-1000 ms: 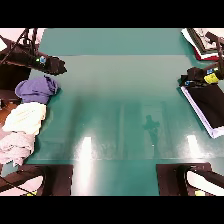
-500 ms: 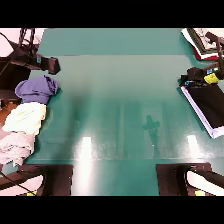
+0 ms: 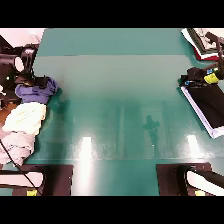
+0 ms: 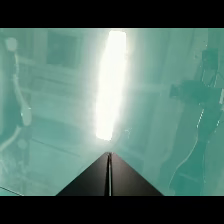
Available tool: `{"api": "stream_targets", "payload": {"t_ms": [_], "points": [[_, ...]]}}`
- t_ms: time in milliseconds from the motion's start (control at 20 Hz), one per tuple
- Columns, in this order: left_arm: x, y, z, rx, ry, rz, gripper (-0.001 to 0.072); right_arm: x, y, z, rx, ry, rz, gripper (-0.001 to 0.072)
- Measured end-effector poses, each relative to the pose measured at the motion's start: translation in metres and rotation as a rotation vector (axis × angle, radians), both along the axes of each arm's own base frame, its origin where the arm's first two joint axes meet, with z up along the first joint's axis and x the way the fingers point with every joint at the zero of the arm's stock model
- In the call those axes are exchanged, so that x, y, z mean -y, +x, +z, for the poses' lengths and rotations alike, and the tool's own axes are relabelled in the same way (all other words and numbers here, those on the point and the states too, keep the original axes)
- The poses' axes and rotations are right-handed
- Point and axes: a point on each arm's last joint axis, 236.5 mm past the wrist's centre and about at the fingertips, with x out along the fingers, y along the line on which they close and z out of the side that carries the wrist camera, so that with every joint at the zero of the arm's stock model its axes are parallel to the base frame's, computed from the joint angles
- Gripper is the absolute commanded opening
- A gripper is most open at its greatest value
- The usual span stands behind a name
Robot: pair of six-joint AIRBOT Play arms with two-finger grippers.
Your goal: Fold the shirts.
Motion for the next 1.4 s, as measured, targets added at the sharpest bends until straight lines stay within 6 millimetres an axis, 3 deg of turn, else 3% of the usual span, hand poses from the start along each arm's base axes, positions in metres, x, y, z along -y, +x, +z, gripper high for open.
{"api": "stream_targets", "payload": {"t_ms": [50, 100, 150, 250, 350, 450, 550, 700, 800, 850, 950, 1100, 1250, 1300, 1350, 1400], "points": [[-0.003, 0.001, -0.006, -0.006, -0.001, 0.007, 0.0491, 0.0, 0.0, 0.0, 0.0, 0.0, 0.0, 0.0014], [-0.005, 0.002, -0.011, -0.008, -0.004, 0.011, 0.0186, 0.0, 0.0, 0.0, 0.0, 0.0, 0.0, 0.0014], [-0.006, 0.004, -0.012, -0.004, -0.007, 0.014, 0.0035, 0.0, 0.0, 0.0, 0.0, 0.0, 0.0, 0.0014], [-0.007, 0.008, -0.011, 0.004, -0.016, 0.021, 0.0026, 0.0, 0.0, 0.0, 0.0, 0.0, -0.001, 0.0014], [-0.004, 0.015, 0.004, 0.033, -0.037, 0.028, 0.0026, 0.0, 0.0, 0.0, 0.0, 0.0, 0.0, 0.0014], [0.006, 0.027, 0.044, 0.108, -0.045, -0.005, 0.0026, 0.0, 0.0, 0.0, 0.001, 0.0, 0.0, 0.0014], [0.032, 0.038, 0.11, 0.237, -0.061, -0.102, 0.0026, -0.001, 0.0, 0.001, 0.003, 0.002, 0.0, 0.0014], [0.103, 0.029, 0.229, 0.469, -0.133, -0.343, 0.0026, -0.002, 0.001, 0.006, 0.025, 0.006, -0.003, 0.0014], [0.164, -0.002, 0.3, 0.603, -0.226, -0.539, 0.0026, -0.002, 0.003, 0.014, 0.065, 0.006, -0.011, 0.0014], [0.196, -0.024, 0.328, 0.654, -0.282, -0.644, 0.0026, -0.001, 0.005, 0.021, 0.097, 0.005, -0.018, 0.0014], [0.248, -0.066, 0.365, 0.711, -0.38, -0.834, 0.0027, -0.001, 0.008, 0.037, 0.167, 0.003, -0.033, 0.0014], [0.296, -0.101, 0.371, 0.696, -0.457, -1.012, 0.0027, 0.0, 0.009, 0.062, 0.272, 0.0, -0.054, 0.0014], [0.323, -0.094, 0.334, 0.595, -0.508, -1.067, 0.0055, 0.0, 0.006, 0.082, 0.35, -0.004, -0.067, 0.0014], [0.328, -0.084, 0.317, 0.558, -0.517, -1.057, 0.0291, 0.001, 0.005, 0.087, 0.368, -0.006, -0.071, 0.0014], [0.33, -0.069, 0.299, 0.526, -0.528, -1.023, 0.0584, 0.001, 0.004, 0.09, 0.379, -0.008, -0.072, 0.0014], [0.33, -0.056, 0.279, 0.479, -0.54, -0.976, 0.0645, 0.001, 0.003, 0.093, 0.388, -0.01, -0.074, 0.0014]]}}
